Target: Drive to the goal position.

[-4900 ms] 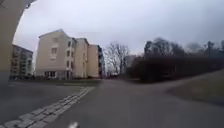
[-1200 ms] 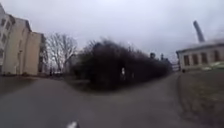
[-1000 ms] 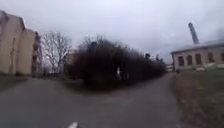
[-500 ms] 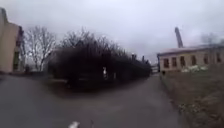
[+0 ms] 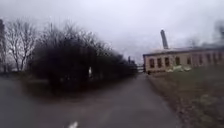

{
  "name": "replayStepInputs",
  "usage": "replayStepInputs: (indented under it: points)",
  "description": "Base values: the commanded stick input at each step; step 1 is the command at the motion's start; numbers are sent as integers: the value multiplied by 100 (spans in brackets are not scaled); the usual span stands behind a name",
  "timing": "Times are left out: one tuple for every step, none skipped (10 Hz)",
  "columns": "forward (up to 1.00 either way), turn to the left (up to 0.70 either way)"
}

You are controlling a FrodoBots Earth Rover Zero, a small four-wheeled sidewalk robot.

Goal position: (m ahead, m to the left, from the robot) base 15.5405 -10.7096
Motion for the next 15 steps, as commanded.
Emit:
replayStepInputs:
  points:
    - [100, 0]
    - [100, 0]
    - [100, 0]
    - [100, -6]
    - [100, -40]
    - [100, -40]
    - [100, -40]
    - [100, -40]
    - [100, -40]
    - [100, -40]
    - [100, -34]
    - [100, -13]
    - [100, -2]
    - [100, 0]
    - [100, 0]
